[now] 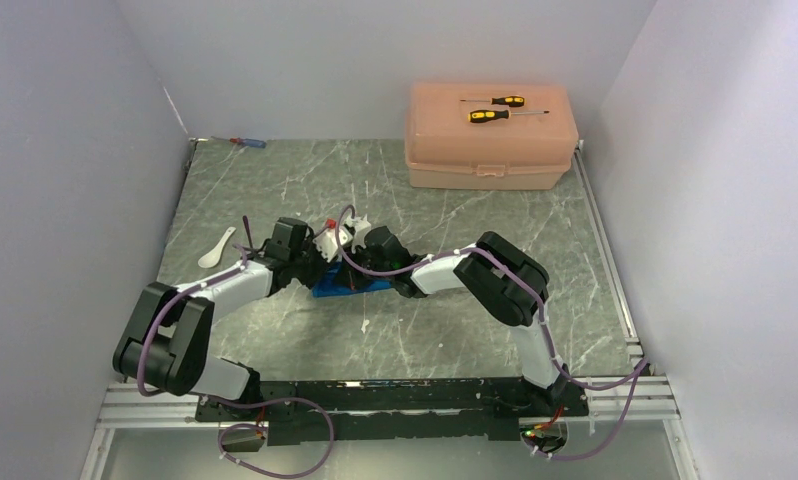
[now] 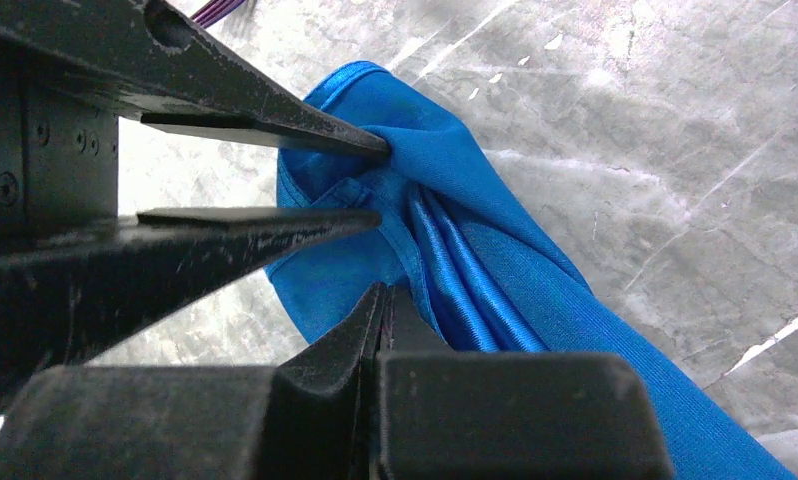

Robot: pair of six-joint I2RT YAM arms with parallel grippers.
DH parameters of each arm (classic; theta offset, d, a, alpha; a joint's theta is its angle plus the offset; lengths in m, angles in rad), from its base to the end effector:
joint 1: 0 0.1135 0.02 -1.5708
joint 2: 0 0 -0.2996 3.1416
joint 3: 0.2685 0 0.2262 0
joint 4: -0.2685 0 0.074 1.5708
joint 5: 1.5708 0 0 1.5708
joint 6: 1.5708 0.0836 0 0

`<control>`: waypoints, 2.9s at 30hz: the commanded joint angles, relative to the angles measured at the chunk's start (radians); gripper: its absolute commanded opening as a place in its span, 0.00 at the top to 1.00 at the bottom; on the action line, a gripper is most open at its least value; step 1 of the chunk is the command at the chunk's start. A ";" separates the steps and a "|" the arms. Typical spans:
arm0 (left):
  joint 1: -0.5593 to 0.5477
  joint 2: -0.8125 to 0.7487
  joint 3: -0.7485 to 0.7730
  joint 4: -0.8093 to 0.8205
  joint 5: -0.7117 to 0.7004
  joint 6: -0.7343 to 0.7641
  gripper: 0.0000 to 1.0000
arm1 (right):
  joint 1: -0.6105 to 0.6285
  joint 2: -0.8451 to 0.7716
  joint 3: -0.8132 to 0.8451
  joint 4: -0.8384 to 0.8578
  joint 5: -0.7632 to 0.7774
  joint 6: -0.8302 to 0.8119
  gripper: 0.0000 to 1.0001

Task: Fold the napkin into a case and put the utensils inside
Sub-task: Grasp the top corner of the smaller rectangle folded napkin from the folded napkin.

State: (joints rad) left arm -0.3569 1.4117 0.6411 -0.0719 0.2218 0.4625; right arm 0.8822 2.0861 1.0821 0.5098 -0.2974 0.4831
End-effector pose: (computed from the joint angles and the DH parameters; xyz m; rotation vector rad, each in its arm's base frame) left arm 0.2506 -0.1131 0.1844 1.0474 2.1565 -0.2182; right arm 0.2803 0.3792 0.1494 -0.6402 2.1551 1.1038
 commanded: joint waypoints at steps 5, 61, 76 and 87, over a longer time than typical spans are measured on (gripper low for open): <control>0.018 0.021 0.006 0.096 0.015 -0.070 0.89 | -0.009 0.055 -0.016 -0.144 0.037 -0.019 1.00; 0.038 0.087 0.021 0.227 0.130 -0.007 0.53 | -0.020 0.038 -0.026 -0.155 0.101 -0.002 1.00; 0.038 0.098 0.006 0.219 0.086 0.004 0.91 | -0.019 0.025 -0.035 -0.149 0.104 0.012 1.00; 0.038 0.095 -0.010 0.181 0.086 -0.041 0.80 | -0.017 0.025 -0.028 -0.152 0.100 0.024 1.00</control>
State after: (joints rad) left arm -0.3210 1.5040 0.6502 0.0990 0.3149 0.4423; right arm 0.8692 2.0926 1.0943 0.5140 -0.2146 0.5098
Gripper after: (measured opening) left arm 0.350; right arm 0.009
